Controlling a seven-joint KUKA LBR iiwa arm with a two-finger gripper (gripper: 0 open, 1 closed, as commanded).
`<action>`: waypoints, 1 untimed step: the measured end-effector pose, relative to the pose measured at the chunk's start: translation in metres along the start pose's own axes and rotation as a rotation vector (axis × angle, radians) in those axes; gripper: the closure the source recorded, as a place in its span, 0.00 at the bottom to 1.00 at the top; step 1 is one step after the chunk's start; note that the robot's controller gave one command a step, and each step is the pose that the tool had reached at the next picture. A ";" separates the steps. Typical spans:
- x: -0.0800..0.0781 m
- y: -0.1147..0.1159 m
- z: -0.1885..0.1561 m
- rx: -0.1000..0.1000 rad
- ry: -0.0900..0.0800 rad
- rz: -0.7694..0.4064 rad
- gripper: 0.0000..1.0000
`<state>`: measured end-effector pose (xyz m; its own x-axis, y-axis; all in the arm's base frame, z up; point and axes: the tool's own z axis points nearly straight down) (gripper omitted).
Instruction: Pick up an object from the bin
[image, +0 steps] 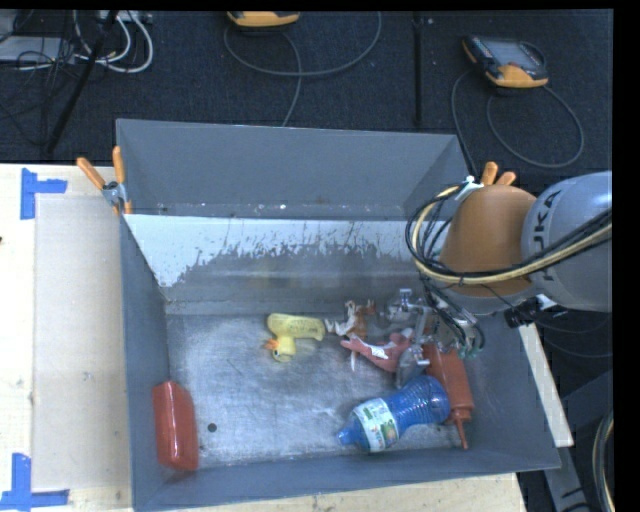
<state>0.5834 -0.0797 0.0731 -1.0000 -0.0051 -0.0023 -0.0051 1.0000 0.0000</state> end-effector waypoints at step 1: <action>-0.002 0.000 0.000 0.000 -0.001 0.004 0.00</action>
Offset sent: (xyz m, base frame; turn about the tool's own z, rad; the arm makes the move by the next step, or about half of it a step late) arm 0.0000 0.0000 0.0000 0.0000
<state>0.5856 -0.0801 0.0736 -1.0000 -0.0015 -0.0034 -0.0015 1.0000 0.0005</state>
